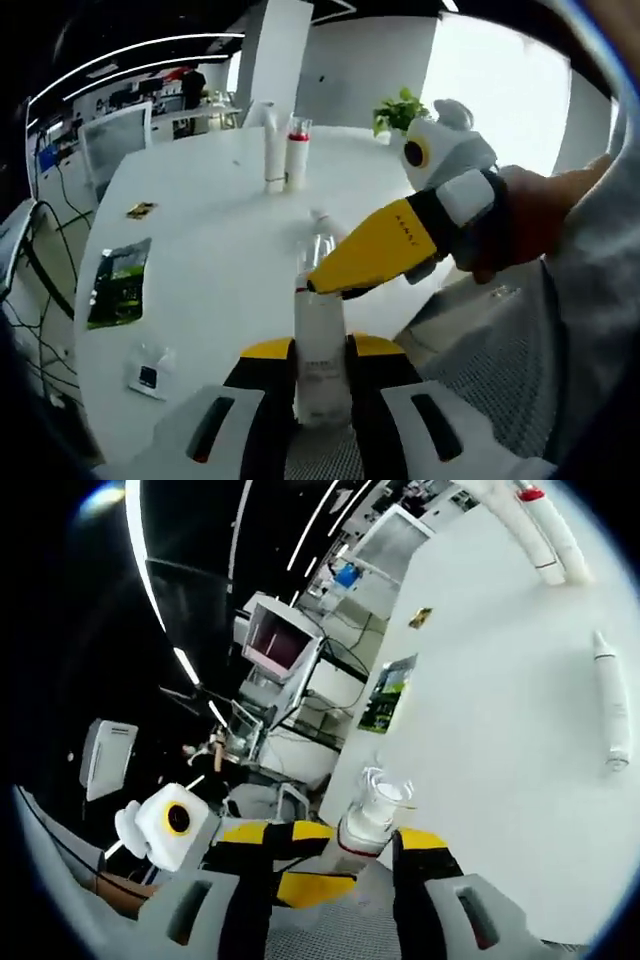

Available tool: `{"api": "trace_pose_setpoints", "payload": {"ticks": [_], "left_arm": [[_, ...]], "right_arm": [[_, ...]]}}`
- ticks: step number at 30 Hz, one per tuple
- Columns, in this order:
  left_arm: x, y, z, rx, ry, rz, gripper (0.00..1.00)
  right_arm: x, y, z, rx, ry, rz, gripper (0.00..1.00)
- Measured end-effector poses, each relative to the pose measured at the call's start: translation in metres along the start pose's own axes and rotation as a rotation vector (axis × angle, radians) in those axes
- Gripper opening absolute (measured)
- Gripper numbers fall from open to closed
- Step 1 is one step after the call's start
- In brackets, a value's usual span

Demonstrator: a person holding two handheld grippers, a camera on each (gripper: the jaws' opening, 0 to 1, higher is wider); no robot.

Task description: Arrange the skincare products in the storage area until every visible bottle or jar stands upright without overlapping.

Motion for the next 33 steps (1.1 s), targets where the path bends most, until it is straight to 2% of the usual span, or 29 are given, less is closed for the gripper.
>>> {"api": "trace_pose_setpoints", "payload": {"ticks": [1, 3, 4, 5, 6, 8, 11, 17, 20, 24, 27, 29, 31, 33], "left_arm": [[0.000, 0.001, 0.002, -0.036, 0.001, 0.000, 0.17], [0.001, 0.001, 0.004, -0.044, 0.004, 0.001, 0.17], [0.001, 0.001, 0.006, -0.054, 0.012, 0.003, 0.17], [0.002, 0.001, 0.007, -0.061, 0.018, 0.005, 0.17], [0.000, 0.002, 0.008, -0.069, 0.020, -0.001, 0.17], [0.000, 0.003, 0.010, -0.092, 0.027, 0.002, 0.17], [0.000, 0.004, 0.011, -0.096, 0.033, -0.005, 0.17], [-0.002, 0.006, 0.010, -0.111, 0.029, -0.015, 0.17], [-0.004, 0.009, 0.015, -0.137, 0.045, -0.026, 0.17], [-0.005, 0.010, 0.014, -0.141, 0.040, -0.033, 0.17], [-0.007, 0.011, 0.014, -0.139, 0.055, -0.039, 0.18], [-0.007, 0.019, 0.020, -0.136, 0.122, -0.089, 0.20], [-0.007, 0.019, 0.019, -0.139, 0.130, -0.092, 0.22], [-0.006, 0.017, 0.018, -0.127, 0.143, -0.086, 0.22]], "right_arm": [[0.001, 0.002, 0.002, 0.013, 0.012, -0.002, 0.36], [0.005, 0.006, 0.006, 0.010, 0.031, -0.002, 0.28], [0.006, 0.007, 0.010, 0.003, 0.048, -0.001, 0.19], [0.009, 0.008, 0.014, -0.016, 0.058, 0.008, 0.18], [0.008, 0.009, 0.009, -0.119, 0.014, 0.020, 0.17], [0.010, 0.011, 0.012, -0.190, -0.003, 0.035, 0.15], [0.011, 0.012, 0.012, -0.146, -0.002, 0.038, 0.15], [0.009, 0.015, 0.015, -0.155, 0.012, 0.051, 0.17], [0.007, 0.021, 0.018, -0.193, 0.012, 0.034, 0.18], [0.007, 0.019, 0.018, -0.165, 0.000, 0.032, 0.17], [0.007, 0.018, 0.017, -0.133, -0.021, 0.034, 0.15], [0.006, 0.024, 0.014, -0.084, -0.082, 0.013, 0.15], [0.006, 0.025, 0.013, -0.074, -0.095, 0.006, 0.14], [0.005, 0.020, 0.009, -0.017, -0.117, 0.022, 0.14]]}}
Point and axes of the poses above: the point that each gripper's makers call its tool centre point, and the gripper's own axes: x roughly backward along the fingers, z roughly to its right, y roughly out of its underside, the point moved 2 cm from there along x, roughly backward along the fingers, and after that the axes turned 13 degrees about x, right-handed, at the moved point
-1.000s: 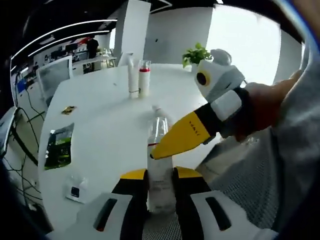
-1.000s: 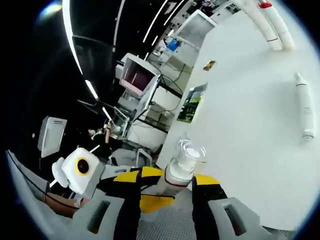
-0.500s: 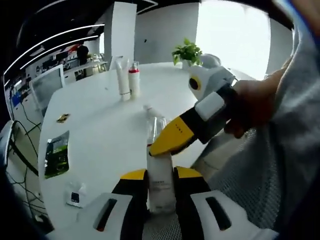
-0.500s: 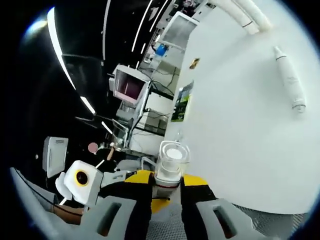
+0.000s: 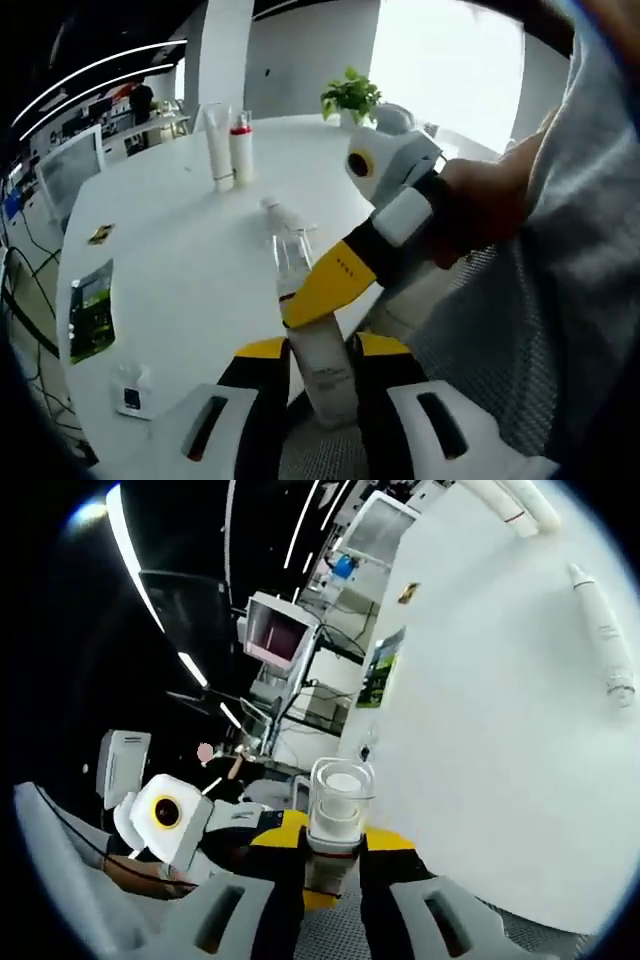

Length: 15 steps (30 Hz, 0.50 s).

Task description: Arrange the skincare products in the storage area until every visible bottle or jar stands upright without overlapping.

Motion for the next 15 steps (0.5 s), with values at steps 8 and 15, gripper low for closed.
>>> {"api": "trace_pose_setpoints", "payload": {"ticks": [8, 15], "left_arm": [[0.008, -0.008, 0.004, 0.159, 0.190, 0.030, 0.26], [0.010, -0.005, 0.016, 0.322, 0.341, -0.024, 0.34]], "right_arm": [[0.001, -0.009, -0.012, 0.096, -0.054, 0.027, 0.14], [0.000, -0.014, -0.033, 0.189, -0.137, 0.049, 0.14]]}}
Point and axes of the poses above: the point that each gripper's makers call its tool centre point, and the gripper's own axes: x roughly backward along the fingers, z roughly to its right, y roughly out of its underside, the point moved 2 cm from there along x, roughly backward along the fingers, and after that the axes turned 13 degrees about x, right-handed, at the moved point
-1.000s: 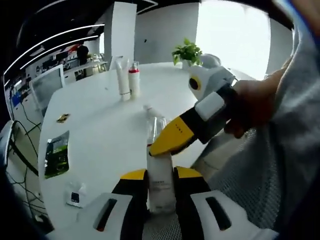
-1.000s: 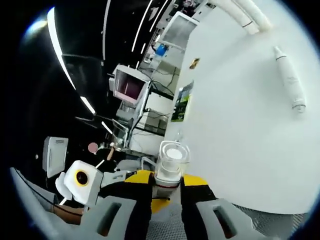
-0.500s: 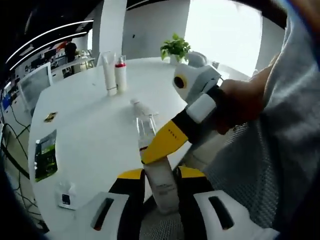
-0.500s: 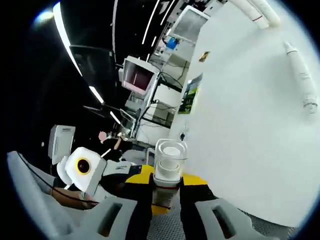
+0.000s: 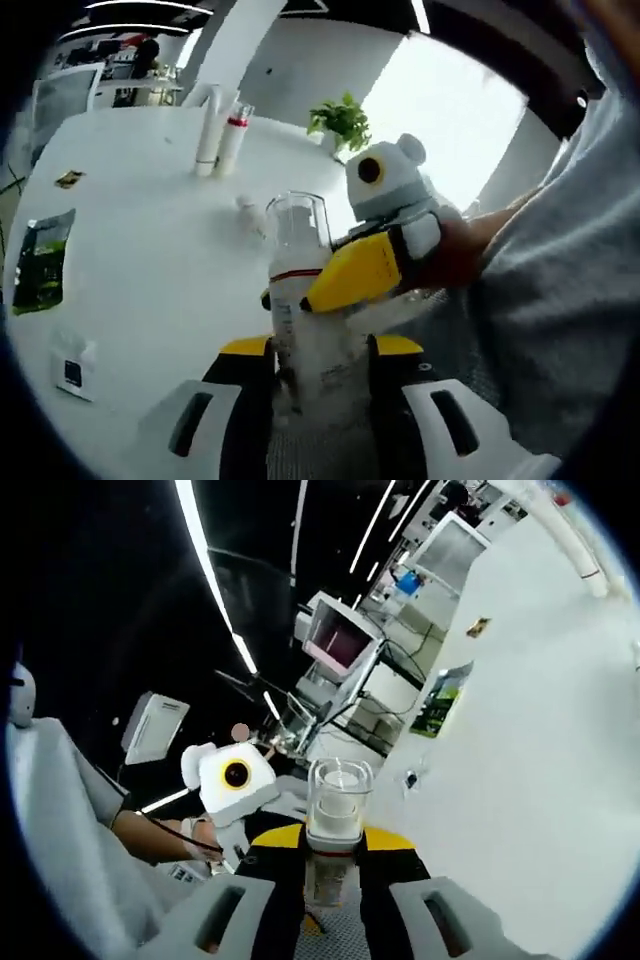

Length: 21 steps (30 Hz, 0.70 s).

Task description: Arrange the skincare products in the storage area until every visible bottle or jar stands upright without overlapping.

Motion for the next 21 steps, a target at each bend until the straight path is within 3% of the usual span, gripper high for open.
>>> {"api": "trace_pose_setpoints", "payload": {"ticks": [6, 11, 13, 15, 21], "left_arm": [[0.005, -0.008, 0.011, 0.108, 0.146, 0.031, 0.36], [0.008, -0.011, 0.015, 0.175, 0.208, 0.041, 0.29], [0.009, -0.007, 0.022, 0.192, 0.263, 0.007, 0.25], [0.009, -0.006, 0.022, 0.192, 0.265, 0.004, 0.22], [0.011, -0.011, 0.026, 0.229, 0.303, 0.030, 0.22]], "right_arm": [[0.002, -0.005, -0.006, 0.010, -0.039, 0.014, 0.14], [-0.002, -0.004, -0.021, 0.041, -0.108, 0.003, 0.14], [-0.005, -0.003, -0.029, 0.073, -0.137, -0.005, 0.14], [-0.005, -0.003, -0.034, 0.099, -0.153, -0.011, 0.14], [-0.002, -0.008, -0.035, 0.059, -0.169, 0.023, 0.14]]}}
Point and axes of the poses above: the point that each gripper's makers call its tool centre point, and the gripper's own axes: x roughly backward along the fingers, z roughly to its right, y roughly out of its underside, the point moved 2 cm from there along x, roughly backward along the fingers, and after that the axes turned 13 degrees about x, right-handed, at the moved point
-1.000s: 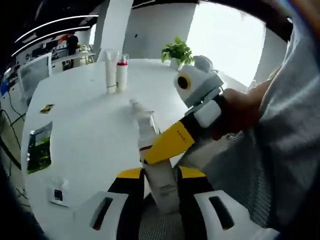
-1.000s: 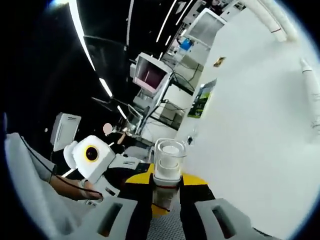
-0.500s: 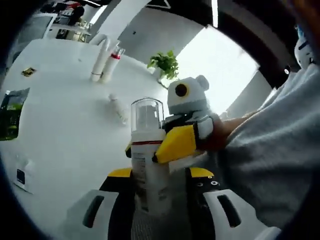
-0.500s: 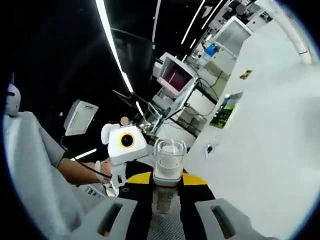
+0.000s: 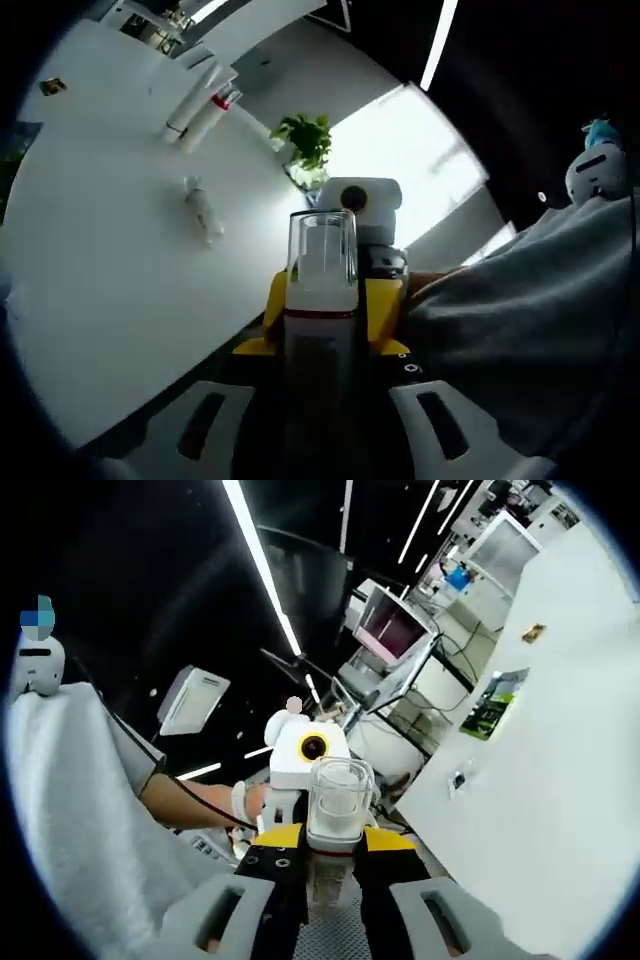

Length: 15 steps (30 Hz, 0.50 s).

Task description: Arrange the skincare products in the storage area until every visible bottle or jar stands upright without overlapping.

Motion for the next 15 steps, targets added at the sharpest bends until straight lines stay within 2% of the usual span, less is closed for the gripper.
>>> {"api": "trace_pose_setpoints", "payload": {"ticks": [5, 15], "left_arm": [[0.0011, -0.0043, 0.0023, 0.022, 0.019, 0.026, 0.22], [-0.0003, -0.0021, 0.0076, 0.068, 0.042, 0.017, 0.21]], "right_arm": [[0.0034, -0.0046, 0.0032, -0.049, -0.001, 0.040, 0.14], [0.0035, -0.0049, 0.0028, -0.104, -0.017, 0.060, 0.15]]}}
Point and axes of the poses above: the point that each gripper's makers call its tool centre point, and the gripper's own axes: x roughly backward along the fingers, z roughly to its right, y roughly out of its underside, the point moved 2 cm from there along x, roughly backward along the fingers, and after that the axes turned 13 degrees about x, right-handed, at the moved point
